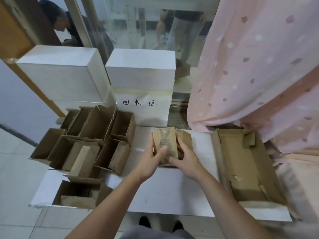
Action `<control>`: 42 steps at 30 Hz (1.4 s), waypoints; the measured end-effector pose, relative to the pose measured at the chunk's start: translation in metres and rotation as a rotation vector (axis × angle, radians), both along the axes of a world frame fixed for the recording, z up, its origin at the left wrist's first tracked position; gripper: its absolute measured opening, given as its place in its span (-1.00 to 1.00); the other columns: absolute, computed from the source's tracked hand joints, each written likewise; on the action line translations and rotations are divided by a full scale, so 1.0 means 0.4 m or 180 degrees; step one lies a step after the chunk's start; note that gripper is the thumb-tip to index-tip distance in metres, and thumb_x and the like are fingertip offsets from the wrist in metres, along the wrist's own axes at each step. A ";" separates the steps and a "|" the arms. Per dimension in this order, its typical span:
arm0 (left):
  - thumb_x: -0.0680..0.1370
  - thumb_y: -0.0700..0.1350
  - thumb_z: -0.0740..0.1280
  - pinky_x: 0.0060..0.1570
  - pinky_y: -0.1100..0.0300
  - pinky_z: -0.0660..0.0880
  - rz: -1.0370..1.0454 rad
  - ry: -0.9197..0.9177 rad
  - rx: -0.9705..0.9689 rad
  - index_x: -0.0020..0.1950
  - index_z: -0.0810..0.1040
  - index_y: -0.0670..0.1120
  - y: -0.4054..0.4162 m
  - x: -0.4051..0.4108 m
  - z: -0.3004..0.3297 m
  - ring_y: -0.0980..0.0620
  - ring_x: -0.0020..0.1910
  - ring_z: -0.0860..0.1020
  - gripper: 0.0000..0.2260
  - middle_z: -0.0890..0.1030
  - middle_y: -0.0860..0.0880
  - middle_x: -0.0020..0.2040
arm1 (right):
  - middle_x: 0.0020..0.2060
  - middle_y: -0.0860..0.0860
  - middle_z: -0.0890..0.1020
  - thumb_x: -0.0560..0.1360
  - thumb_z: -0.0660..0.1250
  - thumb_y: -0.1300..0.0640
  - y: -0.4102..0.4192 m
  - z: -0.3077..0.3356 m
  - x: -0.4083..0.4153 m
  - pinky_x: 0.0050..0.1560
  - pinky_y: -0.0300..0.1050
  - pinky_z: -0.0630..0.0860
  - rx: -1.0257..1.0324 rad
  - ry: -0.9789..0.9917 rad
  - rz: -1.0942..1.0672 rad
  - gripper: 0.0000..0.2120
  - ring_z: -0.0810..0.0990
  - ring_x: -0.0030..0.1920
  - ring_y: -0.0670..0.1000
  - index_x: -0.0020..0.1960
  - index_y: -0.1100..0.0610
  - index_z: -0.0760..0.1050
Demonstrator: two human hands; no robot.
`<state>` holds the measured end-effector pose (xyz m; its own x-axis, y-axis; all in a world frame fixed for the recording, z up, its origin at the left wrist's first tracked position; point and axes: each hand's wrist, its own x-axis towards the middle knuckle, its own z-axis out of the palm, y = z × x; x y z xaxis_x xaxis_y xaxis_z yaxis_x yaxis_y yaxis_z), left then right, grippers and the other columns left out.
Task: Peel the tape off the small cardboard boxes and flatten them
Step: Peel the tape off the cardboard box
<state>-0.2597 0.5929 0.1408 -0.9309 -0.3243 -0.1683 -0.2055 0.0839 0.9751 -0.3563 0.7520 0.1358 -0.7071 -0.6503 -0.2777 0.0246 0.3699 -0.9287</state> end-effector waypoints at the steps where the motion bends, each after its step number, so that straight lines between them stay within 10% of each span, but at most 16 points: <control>1: 0.65 -0.02 0.39 0.32 0.05 0.54 -0.0186 -0.0029 -0.0003 0.54 0.17 0.36 0.008 0.001 -0.001 0.11 0.33 0.57 -0.41 0.59 0.14 0.36 | 0.28 -0.23 0.61 0.51 0.52 0.12 0.008 -0.001 -0.005 0.24 -0.19 0.55 0.0005 -0.0003 -0.0046 -0.16 0.57 0.28 -0.22 0.61 -0.19 0.13; 5: 0.47 0.09 0.55 0.41 0.12 0.45 -0.0462 -0.0320 -0.0808 0.69 -0.08 0.22 0.050 0.008 -0.029 0.25 0.46 0.39 0.00 0.35 0.27 0.53 | 0.22 -0.22 0.65 0.54 0.46 -0.02 0.042 -0.006 -0.034 0.27 -0.03 0.58 -0.0029 -0.0277 -0.0218 -0.28 0.61 0.24 -0.15 0.59 -0.21 0.18; 11: 0.60 0.00 0.45 0.30 0.00 0.54 -0.0033 -0.0477 -0.1284 0.66 0.01 0.29 0.112 -0.008 -0.025 0.10 0.35 0.51 -0.20 0.45 0.09 0.49 | 0.31 -0.33 0.54 0.47 0.48 -0.22 0.110 0.006 -0.077 0.25 -0.33 0.48 0.0218 0.0000 0.0310 -0.08 0.49 0.31 -0.31 0.59 -0.36 -0.07; 17: 0.56 0.21 0.43 0.15 -0.05 0.61 0.0311 -0.0511 -0.1436 0.65 0.00 0.31 0.159 -0.016 -0.032 0.09 0.20 0.57 -0.20 0.58 0.08 0.30 | 0.33 -0.09 0.53 0.52 0.43 -0.18 0.140 0.019 -0.100 -0.11 -0.55 0.42 0.0498 0.0340 0.0352 -0.33 0.50 0.25 -0.08 0.55 -0.24 0.23; 22: 0.26 0.36 0.56 0.26 0.00 0.53 0.0476 -0.0629 -0.1713 0.65 -0.09 0.25 0.201 -0.025 -0.022 0.11 0.42 0.39 0.15 0.41 0.17 0.46 | 0.35 0.03 0.57 0.48 0.32 -0.40 0.129 0.006 -0.118 0.37 -0.06 0.44 0.0877 0.0665 0.0217 -0.32 0.51 0.35 0.05 0.52 -0.16 0.35; 27: 0.26 0.32 0.49 0.19 0.00 0.55 0.0431 -0.0868 -0.1932 0.63 -0.04 0.22 0.186 -0.041 -0.008 0.10 0.38 0.45 0.08 0.40 0.18 0.46 | 0.28 0.01 0.60 0.43 0.19 -0.53 0.114 0.018 -0.125 0.25 -0.01 0.49 0.1496 0.1186 0.0451 -0.24 0.55 0.28 0.07 0.50 -0.15 0.38; 34: 0.22 0.27 0.43 0.07 0.03 0.58 0.0467 -0.0986 -0.1886 0.58 0.11 0.18 0.174 -0.052 0.005 0.09 0.19 0.55 -0.02 0.52 0.20 0.28 | 0.21 -0.25 0.41 0.35 0.55 -0.25 0.087 0.022 -0.109 0.28 -0.20 0.39 0.0740 0.1464 0.0499 -0.32 0.42 0.25 -0.18 0.39 -0.08 0.48; 42: 0.22 0.36 0.43 -0.02 0.03 0.59 0.0445 -0.0853 -0.1906 0.50 0.22 0.16 0.165 -0.053 0.025 0.08 0.08 0.60 -0.09 0.57 0.21 0.13 | -0.05 -0.19 0.57 0.46 0.47 -0.23 0.060 0.014 -0.103 0.04 -0.06 0.52 0.0678 0.1758 -0.0010 -0.59 0.58 0.01 -0.08 0.20 -0.03 0.66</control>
<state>-0.2809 0.6588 0.1509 -0.8244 -0.5482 -0.1413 -0.4823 0.5494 0.6823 -0.3975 0.7759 0.1415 -0.7860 -0.6182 0.0079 -0.4400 0.5503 -0.7096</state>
